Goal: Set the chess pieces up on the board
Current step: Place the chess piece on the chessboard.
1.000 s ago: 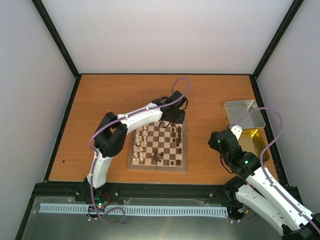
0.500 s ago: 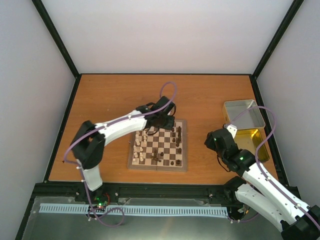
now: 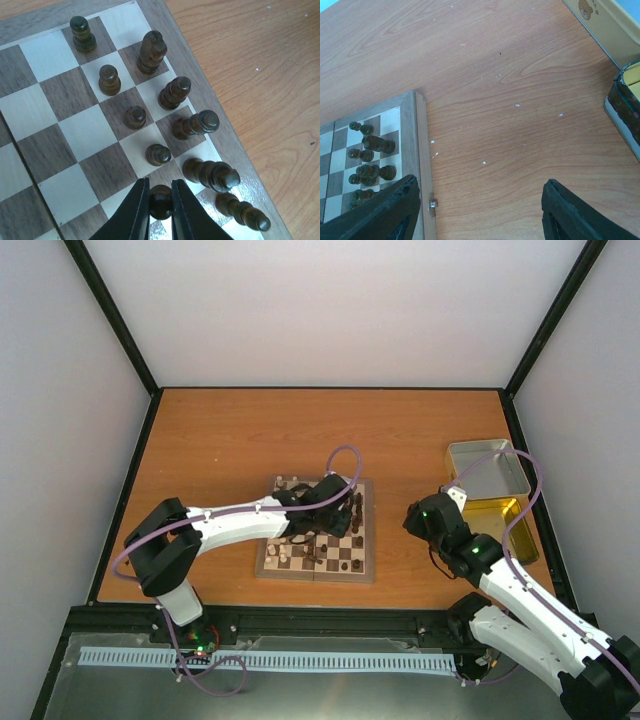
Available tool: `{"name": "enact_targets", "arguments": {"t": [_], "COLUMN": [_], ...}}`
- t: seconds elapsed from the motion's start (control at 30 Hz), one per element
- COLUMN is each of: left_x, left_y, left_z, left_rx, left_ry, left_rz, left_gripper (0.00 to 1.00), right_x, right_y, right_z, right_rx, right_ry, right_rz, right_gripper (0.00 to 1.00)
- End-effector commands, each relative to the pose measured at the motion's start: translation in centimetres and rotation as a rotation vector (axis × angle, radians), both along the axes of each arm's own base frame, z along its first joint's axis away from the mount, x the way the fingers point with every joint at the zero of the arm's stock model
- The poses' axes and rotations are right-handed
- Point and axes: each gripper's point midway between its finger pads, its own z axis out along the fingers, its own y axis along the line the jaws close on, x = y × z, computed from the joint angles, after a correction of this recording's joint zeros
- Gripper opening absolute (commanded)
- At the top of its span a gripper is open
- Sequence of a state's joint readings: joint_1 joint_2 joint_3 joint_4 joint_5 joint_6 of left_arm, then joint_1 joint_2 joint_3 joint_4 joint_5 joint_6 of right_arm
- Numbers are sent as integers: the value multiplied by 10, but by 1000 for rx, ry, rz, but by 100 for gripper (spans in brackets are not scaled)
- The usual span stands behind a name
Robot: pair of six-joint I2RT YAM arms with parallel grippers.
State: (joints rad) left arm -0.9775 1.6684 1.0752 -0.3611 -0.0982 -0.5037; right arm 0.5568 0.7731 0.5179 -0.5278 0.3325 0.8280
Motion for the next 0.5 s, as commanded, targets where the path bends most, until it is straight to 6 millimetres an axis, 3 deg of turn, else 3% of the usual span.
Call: {"name": "enact_targets", "arguments": {"t": [0.0, 0.2, 0.37, 0.47], "left_x": [0, -5, -7, -10], "left_y": [-17, -15, -18, -17], "left_z": [-6, -26, -29, -28], "left_rx": [-56, -37, -56, -66], "left_ry": [-26, 4, 8, 14], "left_rz": [-50, -53, -56, -60], "left_gripper": [6, 6, 7, 13], "right_x": [1, 1, 1, 1], "right_y": [-4, -2, -2, -3], "right_z": [-2, -5, -6, -6], "right_rx": [6, 15, 8, 5], "right_ry": [-5, 4, 7, 5], "right_rz": [-25, -22, -21, -22], "right_gripper": [67, 67, 67, 67]}}
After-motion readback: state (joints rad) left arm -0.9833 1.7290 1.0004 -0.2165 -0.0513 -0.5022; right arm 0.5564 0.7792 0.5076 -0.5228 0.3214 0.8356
